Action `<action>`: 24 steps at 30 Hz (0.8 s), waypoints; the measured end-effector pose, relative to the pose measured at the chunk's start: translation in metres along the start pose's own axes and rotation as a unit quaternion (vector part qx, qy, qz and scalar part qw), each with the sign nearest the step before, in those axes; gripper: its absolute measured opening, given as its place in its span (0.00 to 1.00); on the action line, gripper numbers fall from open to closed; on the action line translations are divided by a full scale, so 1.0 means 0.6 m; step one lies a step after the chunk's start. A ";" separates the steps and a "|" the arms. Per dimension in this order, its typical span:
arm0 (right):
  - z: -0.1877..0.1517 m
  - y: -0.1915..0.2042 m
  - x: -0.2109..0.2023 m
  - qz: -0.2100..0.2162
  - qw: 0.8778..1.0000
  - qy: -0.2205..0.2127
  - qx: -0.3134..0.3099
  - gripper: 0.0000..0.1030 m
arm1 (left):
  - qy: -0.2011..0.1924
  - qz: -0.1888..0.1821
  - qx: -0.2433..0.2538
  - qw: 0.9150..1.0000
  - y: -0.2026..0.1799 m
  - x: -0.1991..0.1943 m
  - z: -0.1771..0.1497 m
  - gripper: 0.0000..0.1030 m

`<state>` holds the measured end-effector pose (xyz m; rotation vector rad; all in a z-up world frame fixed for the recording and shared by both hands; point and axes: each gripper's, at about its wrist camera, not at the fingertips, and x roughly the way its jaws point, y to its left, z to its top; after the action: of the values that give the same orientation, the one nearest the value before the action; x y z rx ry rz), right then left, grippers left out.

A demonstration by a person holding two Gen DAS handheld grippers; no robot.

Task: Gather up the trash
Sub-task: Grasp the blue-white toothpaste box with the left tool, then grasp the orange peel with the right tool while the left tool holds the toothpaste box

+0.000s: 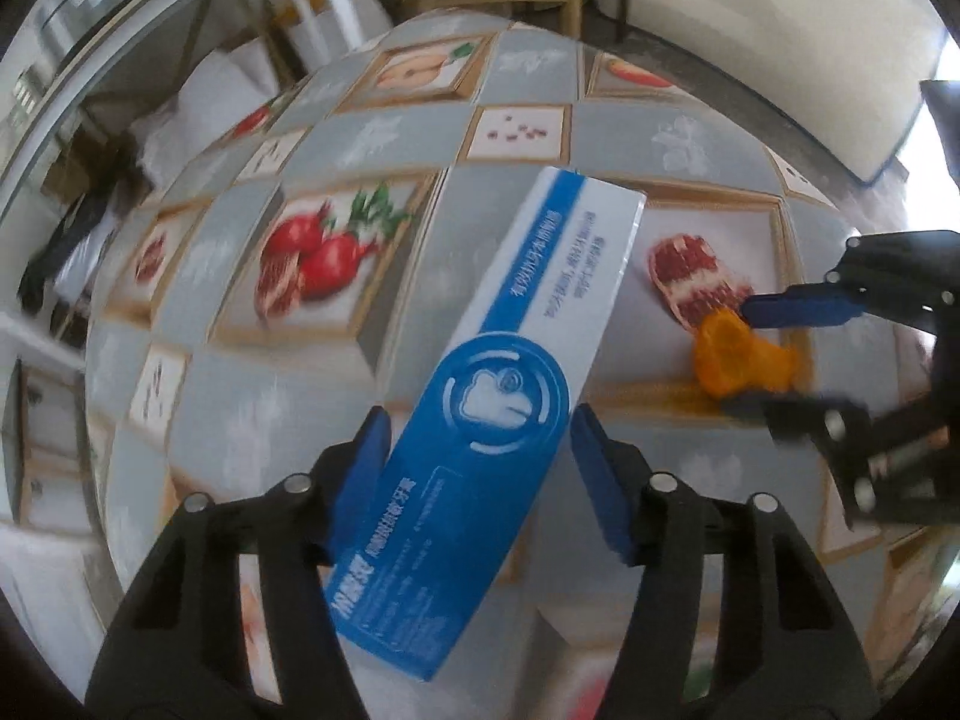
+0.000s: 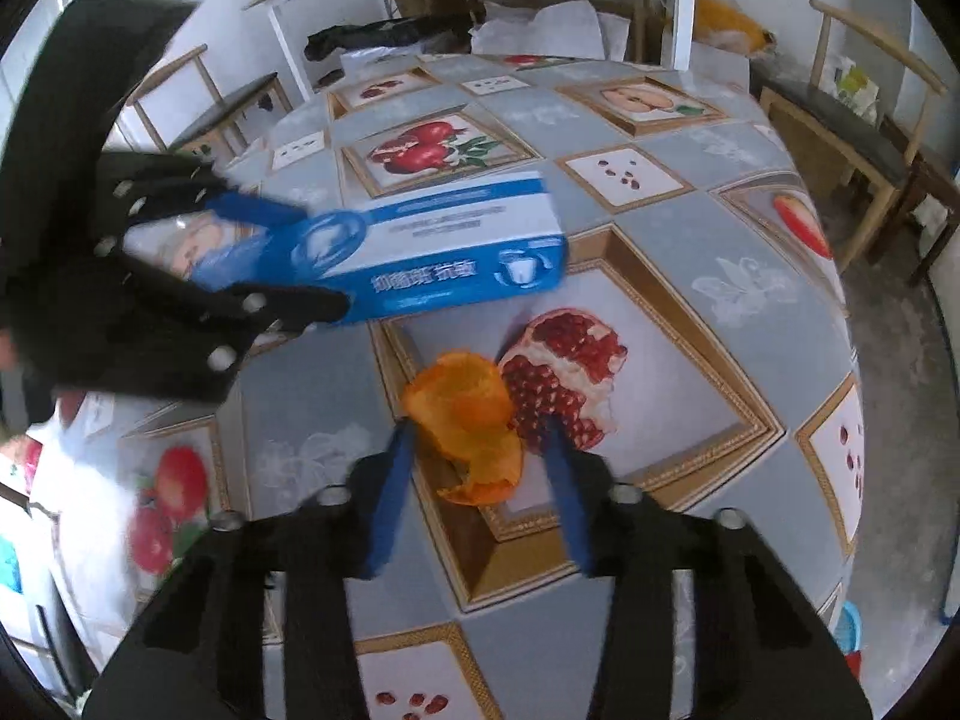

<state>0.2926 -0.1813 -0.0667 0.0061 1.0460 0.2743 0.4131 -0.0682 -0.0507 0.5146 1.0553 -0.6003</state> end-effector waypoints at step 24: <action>-0.267 0.055 -0.150 0.027 0.995 0.042 0.085 0.13 | -0.029 -0.097 -0.292 0.951 -0.144 -0.198 -0.381 0.68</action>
<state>0.1061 -0.1902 -0.0661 0.1782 1.1511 0.2353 0.1647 0.0419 -0.0444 -0.1266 1.1707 -0.4398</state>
